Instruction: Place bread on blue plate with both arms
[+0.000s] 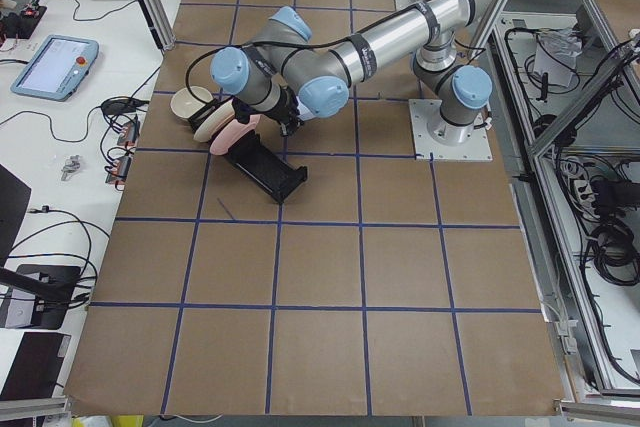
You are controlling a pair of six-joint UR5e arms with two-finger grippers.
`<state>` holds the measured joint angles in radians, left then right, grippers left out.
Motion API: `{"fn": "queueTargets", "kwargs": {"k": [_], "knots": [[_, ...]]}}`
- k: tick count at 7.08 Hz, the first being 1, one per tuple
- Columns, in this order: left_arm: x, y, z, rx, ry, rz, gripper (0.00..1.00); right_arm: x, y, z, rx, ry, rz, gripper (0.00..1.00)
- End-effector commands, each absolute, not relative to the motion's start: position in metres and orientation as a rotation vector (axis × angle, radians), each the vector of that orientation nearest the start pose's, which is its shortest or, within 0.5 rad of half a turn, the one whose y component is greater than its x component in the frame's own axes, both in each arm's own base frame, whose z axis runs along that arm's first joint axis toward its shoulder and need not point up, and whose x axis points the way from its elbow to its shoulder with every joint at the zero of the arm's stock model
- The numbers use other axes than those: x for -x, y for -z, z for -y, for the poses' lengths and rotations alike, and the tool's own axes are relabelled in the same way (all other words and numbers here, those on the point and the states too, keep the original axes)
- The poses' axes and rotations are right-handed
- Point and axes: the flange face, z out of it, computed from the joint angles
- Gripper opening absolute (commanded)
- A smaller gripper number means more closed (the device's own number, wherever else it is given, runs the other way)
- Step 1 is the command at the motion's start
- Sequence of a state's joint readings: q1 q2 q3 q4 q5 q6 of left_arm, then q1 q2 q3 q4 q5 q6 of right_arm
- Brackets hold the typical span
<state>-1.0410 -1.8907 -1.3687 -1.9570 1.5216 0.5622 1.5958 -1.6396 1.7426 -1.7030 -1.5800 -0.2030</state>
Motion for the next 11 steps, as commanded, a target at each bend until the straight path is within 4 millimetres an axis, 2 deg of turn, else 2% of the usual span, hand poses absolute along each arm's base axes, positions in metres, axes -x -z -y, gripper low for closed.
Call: {"fn": "queueTargets", "kwargs": {"k": [1, 2, 3, 5, 7, 8, 9, 10, 11], "knots": [[-0.041, -0.383, 0.551, -0.049, -0.676, -3.359, 0.09, -0.152, -0.458, 0.469, 0.405, 0.042, -3.177, 0.03], [0.006, -0.369, 0.557, -0.124, -0.624, -3.414, 0.09, -0.153, -0.457, 0.468, 0.408, 0.033, -3.174, 0.03], [0.049, -0.347, 0.569, -0.154, -0.534, -3.463, 0.09, -0.153, -0.454, 0.468, 0.408, 0.023, -3.170, 0.03], [0.131, -0.305, 0.591, -0.336, -0.351, -3.508, 0.09, -0.154, -0.449, 0.468, 0.395, 0.009, -3.167, 0.03], [0.181, -0.262, 0.615, -0.469, -0.212, -3.524, 0.09, -0.155, -0.426, 0.482, 0.343, -0.043, -3.169, 0.03], [0.207, -0.244, 0.621, -0.505, -0.163, -3.516, 0.09, -0.163, -0.411, 0.490, 0.353, -0.074, -3.167, 0.03], [0.227, -0.229, 0.627, -0.547, -0.078, -3.508, 0.10, -0.185, -0.394, 0.500, 0.369, -0.042, -3.167, 0.03], [0.243, -0.210, 0.631, -0.559, -0.036, -3.504, 0.12, -0.226, -0.362, 0.510, 0.376, -0.015, -3.168, 0.03], [0.250, -0.204, 0.630, -0.553, -0.037, -3.503, 0.15, -0.268, -0.327, 0.523, 0.397, 0.035, -3.166, 0.03]]}}
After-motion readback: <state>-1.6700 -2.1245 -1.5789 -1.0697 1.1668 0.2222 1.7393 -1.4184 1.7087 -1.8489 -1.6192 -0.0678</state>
